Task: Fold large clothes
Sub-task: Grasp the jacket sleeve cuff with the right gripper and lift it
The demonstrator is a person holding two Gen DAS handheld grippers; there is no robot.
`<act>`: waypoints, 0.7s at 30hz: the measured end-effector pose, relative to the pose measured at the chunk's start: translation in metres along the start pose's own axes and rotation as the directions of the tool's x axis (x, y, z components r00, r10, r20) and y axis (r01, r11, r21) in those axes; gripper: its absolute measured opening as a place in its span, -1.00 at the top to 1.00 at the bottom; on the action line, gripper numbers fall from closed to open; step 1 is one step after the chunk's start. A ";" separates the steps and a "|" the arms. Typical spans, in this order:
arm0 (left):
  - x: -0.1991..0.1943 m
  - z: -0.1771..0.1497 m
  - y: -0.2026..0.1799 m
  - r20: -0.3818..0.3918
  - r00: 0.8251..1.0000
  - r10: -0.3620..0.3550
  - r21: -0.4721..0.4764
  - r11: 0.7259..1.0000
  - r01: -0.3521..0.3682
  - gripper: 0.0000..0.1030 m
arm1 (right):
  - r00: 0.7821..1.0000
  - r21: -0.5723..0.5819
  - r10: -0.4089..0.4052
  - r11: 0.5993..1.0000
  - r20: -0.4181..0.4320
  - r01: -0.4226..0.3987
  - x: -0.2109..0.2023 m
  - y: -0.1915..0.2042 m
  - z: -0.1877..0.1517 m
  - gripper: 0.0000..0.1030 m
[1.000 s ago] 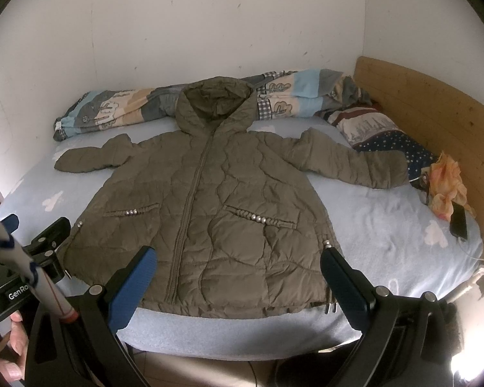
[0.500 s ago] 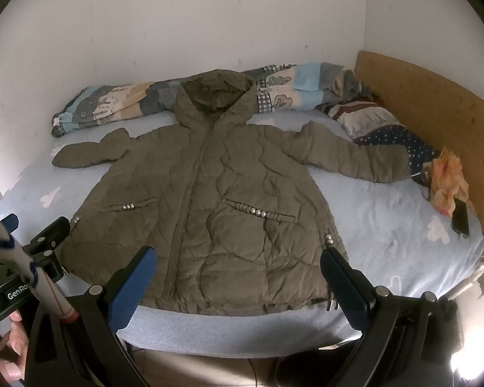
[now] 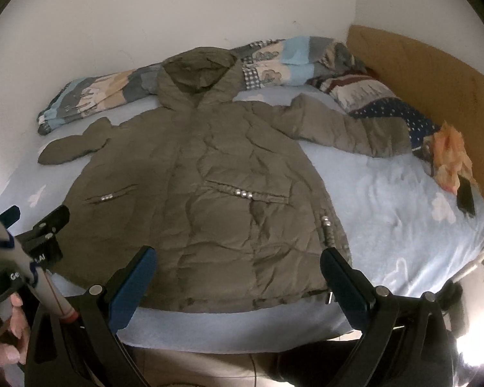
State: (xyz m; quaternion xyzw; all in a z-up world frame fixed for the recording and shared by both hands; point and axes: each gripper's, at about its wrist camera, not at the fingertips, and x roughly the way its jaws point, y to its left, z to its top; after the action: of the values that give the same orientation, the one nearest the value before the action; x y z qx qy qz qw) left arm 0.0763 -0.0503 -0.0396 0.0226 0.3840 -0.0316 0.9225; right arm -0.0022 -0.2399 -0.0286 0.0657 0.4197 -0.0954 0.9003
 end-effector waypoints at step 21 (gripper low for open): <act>0.164 0.087 -0.010 -0.172 0.984 -0.043 0.007 0.999 0.044 -0.92 | 0.989 0.297 -0.140 0.948 0.054 0.118 0.115 -0.207 0.126 -0.99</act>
State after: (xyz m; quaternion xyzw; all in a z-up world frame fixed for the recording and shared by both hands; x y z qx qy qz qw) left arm 0.2523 -0.0724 -0.0949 0.0218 0.4624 -0.0517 0.8849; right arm 0.1174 -0.4794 -0.0442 0.1671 0.3704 -0.2176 0.8874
